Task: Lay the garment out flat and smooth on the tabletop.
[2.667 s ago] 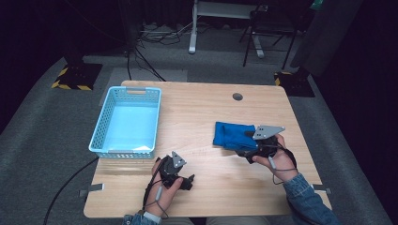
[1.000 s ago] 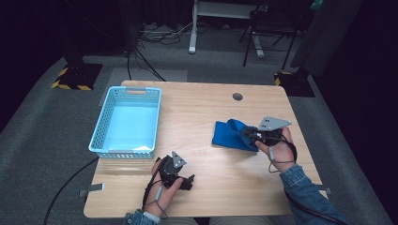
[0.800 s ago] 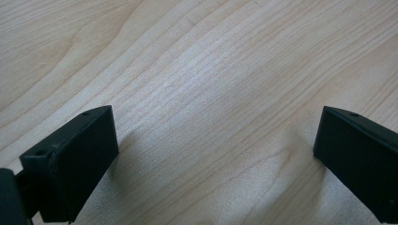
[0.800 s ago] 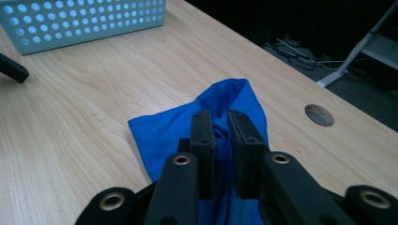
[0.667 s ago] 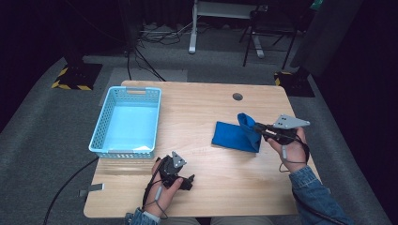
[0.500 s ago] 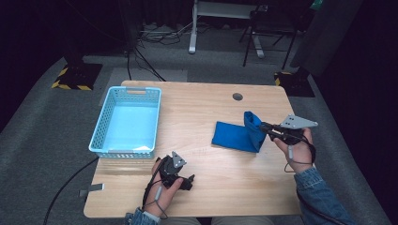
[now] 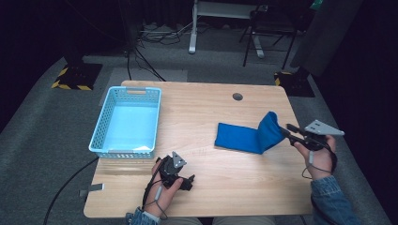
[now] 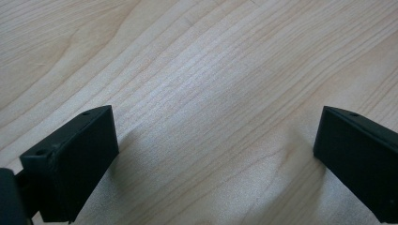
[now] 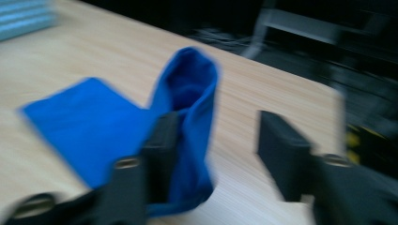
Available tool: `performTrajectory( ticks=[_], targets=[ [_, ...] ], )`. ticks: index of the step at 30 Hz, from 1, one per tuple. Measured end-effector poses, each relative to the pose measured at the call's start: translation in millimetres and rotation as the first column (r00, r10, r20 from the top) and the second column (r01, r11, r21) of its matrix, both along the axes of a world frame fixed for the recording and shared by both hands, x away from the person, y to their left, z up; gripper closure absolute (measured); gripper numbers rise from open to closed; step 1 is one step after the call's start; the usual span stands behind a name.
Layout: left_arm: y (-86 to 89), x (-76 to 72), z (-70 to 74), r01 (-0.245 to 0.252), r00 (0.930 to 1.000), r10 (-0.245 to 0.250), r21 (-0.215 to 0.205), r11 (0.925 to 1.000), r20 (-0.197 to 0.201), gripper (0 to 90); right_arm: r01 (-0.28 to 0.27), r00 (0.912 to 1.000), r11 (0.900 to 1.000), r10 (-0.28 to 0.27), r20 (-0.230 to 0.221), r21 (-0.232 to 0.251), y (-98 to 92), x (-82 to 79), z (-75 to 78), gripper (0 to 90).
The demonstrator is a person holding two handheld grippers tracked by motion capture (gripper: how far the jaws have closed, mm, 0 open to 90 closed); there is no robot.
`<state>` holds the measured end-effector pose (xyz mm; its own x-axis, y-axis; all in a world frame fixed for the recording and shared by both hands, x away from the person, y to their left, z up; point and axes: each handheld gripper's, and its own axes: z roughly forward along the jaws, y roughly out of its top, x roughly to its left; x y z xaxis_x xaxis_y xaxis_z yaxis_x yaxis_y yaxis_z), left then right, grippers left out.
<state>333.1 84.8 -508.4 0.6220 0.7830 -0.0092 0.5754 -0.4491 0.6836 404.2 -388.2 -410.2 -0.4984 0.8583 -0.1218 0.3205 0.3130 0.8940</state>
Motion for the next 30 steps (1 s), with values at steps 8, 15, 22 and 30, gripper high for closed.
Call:
performTrajectory(
  ticks=[8, 15, 22, 30],
  targets=[
    [-0.5, -1.2, 0.2, -0.016, 0.9999, 0.016, 0.0, 0.9999, -0.002, 0.2, 0.112, 0.9937, 0.993, -0.111, -0.013, 0.036, -49.8, -26.6, -12.4, 32.9],
    [0.1, -3.5, 0.3, -0.025, 0.9997, 0.025, -0.003, 0.9997, -0.001, 0.3, 0.086, 0.9959, 0.995, -0.084, -0.033, 0.044, -56.6, -31.6, -22.3, 32.3],
    [-6.4, 0.4, 9.0, -0.006, 0.9988, 0.008, -0.058, 0.9983, 0.047, 10.4, 0.051, 0.9975, 0.998, -0.049, -0.051, 0.032, -57.3, -33.0, -27.0, 32.0],
    [-32.1, 17.5, 24.1, 0.036, 0.9919, -0.03, -0.044, 0.9984, 0.123, 18.0, 0.018, 0.9954, 0.999, -0.016, -0.094, 0.026, -58.3, -27.9, -39.7, 31.1]
  ],
)
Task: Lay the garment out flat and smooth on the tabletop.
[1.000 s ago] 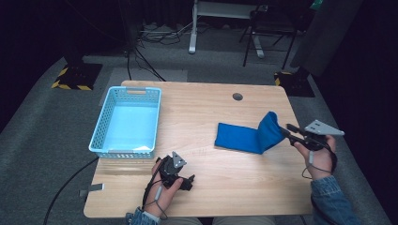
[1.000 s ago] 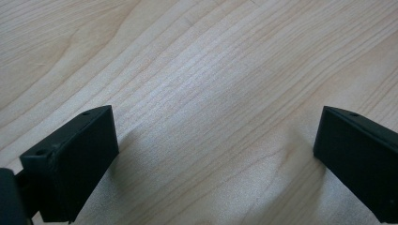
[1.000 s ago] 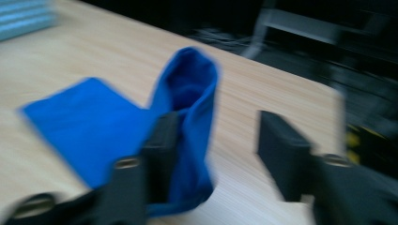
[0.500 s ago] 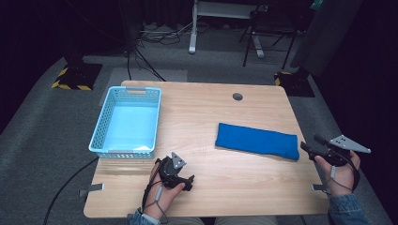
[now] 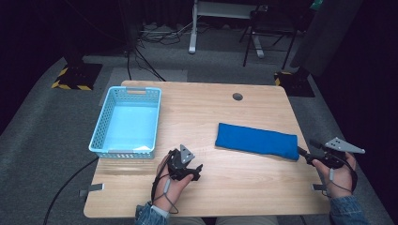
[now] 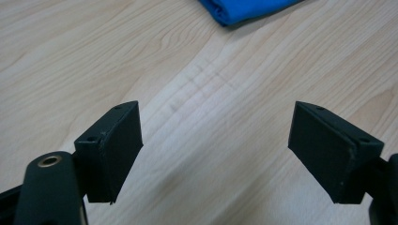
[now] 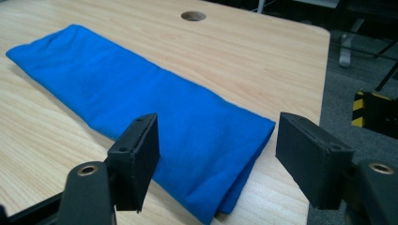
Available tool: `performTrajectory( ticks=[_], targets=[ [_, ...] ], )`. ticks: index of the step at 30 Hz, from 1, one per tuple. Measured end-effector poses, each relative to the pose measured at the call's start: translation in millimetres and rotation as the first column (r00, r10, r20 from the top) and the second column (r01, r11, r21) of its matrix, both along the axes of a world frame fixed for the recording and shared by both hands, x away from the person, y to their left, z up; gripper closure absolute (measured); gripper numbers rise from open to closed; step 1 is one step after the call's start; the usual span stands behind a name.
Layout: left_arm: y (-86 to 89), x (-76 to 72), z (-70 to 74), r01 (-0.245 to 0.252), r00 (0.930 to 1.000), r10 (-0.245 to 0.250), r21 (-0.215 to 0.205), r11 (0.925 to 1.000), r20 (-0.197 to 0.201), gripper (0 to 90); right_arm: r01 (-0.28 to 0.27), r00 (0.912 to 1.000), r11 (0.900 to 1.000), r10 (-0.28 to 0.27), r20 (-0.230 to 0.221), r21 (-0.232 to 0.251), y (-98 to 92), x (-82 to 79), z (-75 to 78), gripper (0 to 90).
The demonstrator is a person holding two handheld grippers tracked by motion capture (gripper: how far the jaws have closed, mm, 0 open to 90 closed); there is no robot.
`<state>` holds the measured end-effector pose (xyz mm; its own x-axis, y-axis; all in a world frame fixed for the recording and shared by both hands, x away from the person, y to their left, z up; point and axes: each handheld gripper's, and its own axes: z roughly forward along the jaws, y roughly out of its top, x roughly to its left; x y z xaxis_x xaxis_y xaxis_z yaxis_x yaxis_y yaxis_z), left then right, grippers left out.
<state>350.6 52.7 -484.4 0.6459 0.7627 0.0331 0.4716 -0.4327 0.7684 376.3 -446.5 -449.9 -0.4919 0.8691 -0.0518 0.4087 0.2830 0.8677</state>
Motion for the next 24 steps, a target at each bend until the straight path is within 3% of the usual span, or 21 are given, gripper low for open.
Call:
performTrajectory(
  ticks=[9, 17, 24],
  targets=[
    [-33.4, 29.5, 4.3, 0.036, 0.9988, -0.037, 0.02, 0.9992, 0.032, 22.3, -0.026, 0.9977, 0.999, 0.025, -0.063, -0.018, -0.8, 1.0, -17.6, 31.5],
    [-54.5, 60.1, -5.2, 0.082, 0.9965, -0.082, -0.017, 0.9965, 0.016, 30.6, -0.035, 0.9924, 0.999, 0.031, -0.119, -0.03, -2.4, 2.5, -35.0, 34.5],
    [-74.7, 80.0, -12.1, 0.13, 0.9914, -0.13, -0.039, 0.9907, 0.018, 40.8, -0.039, 0.9864, 0.998, 0.03, -0.162, -0.054, -5.0, 4.3, -43.3, 42.7]
  ],
)
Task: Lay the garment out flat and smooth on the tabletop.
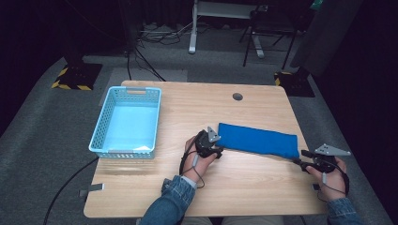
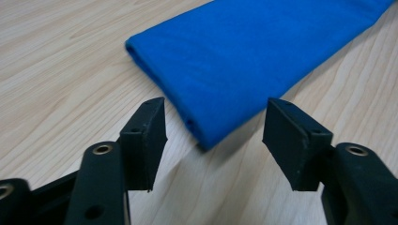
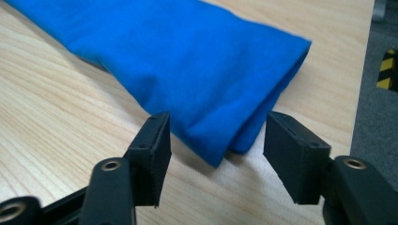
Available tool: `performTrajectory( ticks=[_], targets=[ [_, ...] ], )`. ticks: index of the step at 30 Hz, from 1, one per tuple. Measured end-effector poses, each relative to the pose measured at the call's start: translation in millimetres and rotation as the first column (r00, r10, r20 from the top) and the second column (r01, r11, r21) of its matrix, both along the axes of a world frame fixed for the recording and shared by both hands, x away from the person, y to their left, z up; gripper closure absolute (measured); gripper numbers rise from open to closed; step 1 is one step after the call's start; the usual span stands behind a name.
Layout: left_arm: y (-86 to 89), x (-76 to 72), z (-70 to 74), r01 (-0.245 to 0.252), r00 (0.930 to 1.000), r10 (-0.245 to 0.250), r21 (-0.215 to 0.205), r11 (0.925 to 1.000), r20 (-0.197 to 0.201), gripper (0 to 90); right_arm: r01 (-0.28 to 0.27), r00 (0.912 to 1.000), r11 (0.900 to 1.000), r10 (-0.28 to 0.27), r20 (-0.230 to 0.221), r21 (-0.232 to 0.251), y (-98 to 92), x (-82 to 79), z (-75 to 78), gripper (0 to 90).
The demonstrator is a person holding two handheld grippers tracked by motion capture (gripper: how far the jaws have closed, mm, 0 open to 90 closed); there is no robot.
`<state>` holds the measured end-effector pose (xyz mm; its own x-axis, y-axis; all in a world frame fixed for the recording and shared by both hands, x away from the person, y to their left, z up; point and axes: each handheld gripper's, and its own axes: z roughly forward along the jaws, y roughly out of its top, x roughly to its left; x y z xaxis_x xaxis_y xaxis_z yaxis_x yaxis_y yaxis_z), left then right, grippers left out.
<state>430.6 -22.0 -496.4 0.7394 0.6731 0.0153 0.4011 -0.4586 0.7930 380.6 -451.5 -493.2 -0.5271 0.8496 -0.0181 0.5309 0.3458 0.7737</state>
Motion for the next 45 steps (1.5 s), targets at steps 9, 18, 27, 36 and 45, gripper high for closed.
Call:
performTrajectory(
  ticks=[9, 18, 27, 36, 45],
  targets=[
    [-15.9, 0.5, 10.8, 0.02, 0.9995, -0.02, 0.034, 0.9992, -0.024, 86.1, -0.049, 0.9987, 0.998, 0.048, -0.019, -0.041, 2.0, -1.5, -0.8, 87.4],
    [-3.0, -29.0, 34.5, 0.037, 0.9985, -0.038, 0.005, 0.9993, 0.04, 86.7, -0.062, 0.9972, 0.997, 0.064, 0.038, -0.046, 4.4, -18.6, 22.4, 89.1],
    [14.7, -81.1, 52.6, 0.076, 0.994, -0.076, 0.006, 0.9971, 0.079, 86.4, -0.136, 0.9878, 0.99, 0.138, 0.072, -0.04, 9.2, -54.8, 47.4, 89.1],
    [46.0, -148.7, 60.8, 0.101, 0.9925, -0.101, 0.006, 0.9949, 0.068, 86.4, -0.261, 0.9623, 0.965, 0.262, 0.072, -0.018, 28.8, -97.9, 68.9, 89.1],
    [53.6, -102.3, 76.2, 0.011, 0.9971, -0.01, -0.01, 0.9999, 0.075, 86.5, -0.296, 0.9529, 0.955, 0.293, 0.078, 0.027, 47.2, -52.8, 80.3, 89.1]
  ],
)
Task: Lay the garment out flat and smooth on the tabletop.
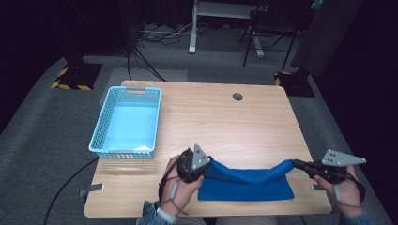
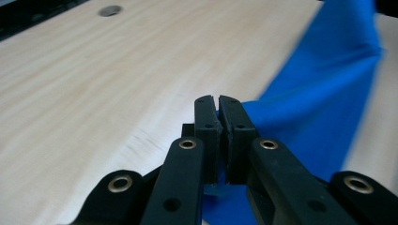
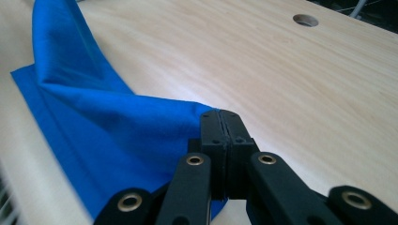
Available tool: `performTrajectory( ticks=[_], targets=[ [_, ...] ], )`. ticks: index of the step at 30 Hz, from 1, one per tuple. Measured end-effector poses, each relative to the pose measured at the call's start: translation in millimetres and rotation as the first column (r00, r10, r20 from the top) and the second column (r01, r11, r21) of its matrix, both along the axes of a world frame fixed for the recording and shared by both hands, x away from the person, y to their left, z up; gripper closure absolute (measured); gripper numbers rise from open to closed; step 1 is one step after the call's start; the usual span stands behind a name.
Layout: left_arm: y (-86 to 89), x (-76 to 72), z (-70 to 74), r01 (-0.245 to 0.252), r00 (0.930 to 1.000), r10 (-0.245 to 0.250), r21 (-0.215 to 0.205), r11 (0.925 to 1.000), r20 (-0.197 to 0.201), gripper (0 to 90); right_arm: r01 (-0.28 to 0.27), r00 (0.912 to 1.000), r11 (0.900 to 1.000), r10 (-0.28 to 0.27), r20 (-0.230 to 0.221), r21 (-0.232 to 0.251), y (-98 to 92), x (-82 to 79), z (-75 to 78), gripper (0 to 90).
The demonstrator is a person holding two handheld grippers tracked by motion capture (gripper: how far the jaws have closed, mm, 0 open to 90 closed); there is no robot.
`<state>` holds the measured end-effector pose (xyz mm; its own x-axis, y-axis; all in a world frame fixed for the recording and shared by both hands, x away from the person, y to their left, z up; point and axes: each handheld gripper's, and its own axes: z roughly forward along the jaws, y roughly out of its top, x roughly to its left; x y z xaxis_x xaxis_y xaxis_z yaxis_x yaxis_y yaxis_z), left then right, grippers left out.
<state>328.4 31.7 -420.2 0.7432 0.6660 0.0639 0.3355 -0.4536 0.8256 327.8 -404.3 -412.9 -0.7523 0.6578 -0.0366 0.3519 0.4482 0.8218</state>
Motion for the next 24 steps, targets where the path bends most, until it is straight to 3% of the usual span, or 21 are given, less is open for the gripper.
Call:
performTrajectory(
  ticks=[2, 3, 4, 6, 8, 10, 11, 12, 14, 16, 20, 24],
  targets=[
    [-4.0, 23.0, -3.7, -0.031, 0.9995, 0.031, 0.015, 0.9994, -0.002, 86.5, 0.013, 0.9999, 1.0, -0.013, -0.007, 0.008, 2.6, 18.2, -2.2, 89.2],
    [-6.4, 38.4, -7.9, -0.046, 0.9988, 0.046, 0.001, 0.9989, -0.015, 86.5, 0.021, 0.9997, 1.0, -0.021, -0.013, 0.016, 3.8, 28.9, -4.5, 89.2],
    [-8.7, 57.1, -13.7, -0.064, 0.9971, 0.064, -0.012, 0.9979, -0.04, 85.2, 0.046, 0.9987, 0.999, -0.045, -0.024, 0.028, 5.5, 50.7, -11.2, 89.1],
    [-7.8, 81.4, -21.9, -0.118, 0.9928, 0.117, -0.044, 0.992, -0.027, 77.6, 0.074, 0.9966, 0.996, -0.073, -0.038, 0.039, 5.5, 70.7, -20.0, 88.6],
    [-1.4, 99.5, -28.0, -0.199, 0.9801, 0.198, -0.086, 0.9763, -0.021, 62.6, 0.154, 0.9879, 0.986, -0.153, -0.025, 0.058, 1.7, 90.5, -32.1, 76.2],
    [8.2, 104.6, -29.5, -0.256, 0.9667, 0.255, -0.12, 0.9593, -0.02, 48.7, 0.241, 0.9706, 0.968, -0.24, -0.015, 0.073, -5.8, 100.6, -41.1, 62.2],
    [12.2, 103.7, -29.6, -0.27, 0.9624, 0.271, -0.123, 0.9548, -0.01, 42.4, 0.265, 0.9639, 0.959, -0.266, -0.003, 0.103, -9.2, 101.2, -43.4, 56.6],
    [15.7, 101.2, -30.0, -0.276, 0.9604, 0.278, -0.11, 0.9547, 0.004, 37.2, 0.273, 0.9612, 0.955, -0.276, 0.01, 0.114, -11.3, 98.7, -44.2, 56.2],
    [19.6, 95.5, -32.6, -0.273, 0.9617, 0.274, -0.079, 0.9588, 0.005, 36.7, 0.264, 0.9627, 0.958, -0.269, 0.031, 0.11, -12.2, 91.9, -45.1, 52.2],
    [20.0, 90.7, -36.0, -0.263, 0.9648, 0.263, -0.06, 0.963, -0.007, 35.8, 0.237, 0.9697, 0.965, -0.242, 0.032, 0.108, -9.7, 85.3, -46.2, 50.6],
    [12.6, 82.2, -40.6, -0.219, 0.9757, 0.219, -0.047, 0.9746, -0.014, 36.5, 0.178, 0.9829, 0.98, -0.182, 0.031, 0.091, 0.3, 76.6, -46.7, 47.4],
    [-0.1, 71.6, -44.8, -0.152, 0.9883, 0.152, -0.017, 0.9882, -0.01, 36.4, 0.149, 0.9875, 0.984, -0.153, 0.037, 0.099, 6.8, 68.0, -46.3, 43.8]
  ],
)
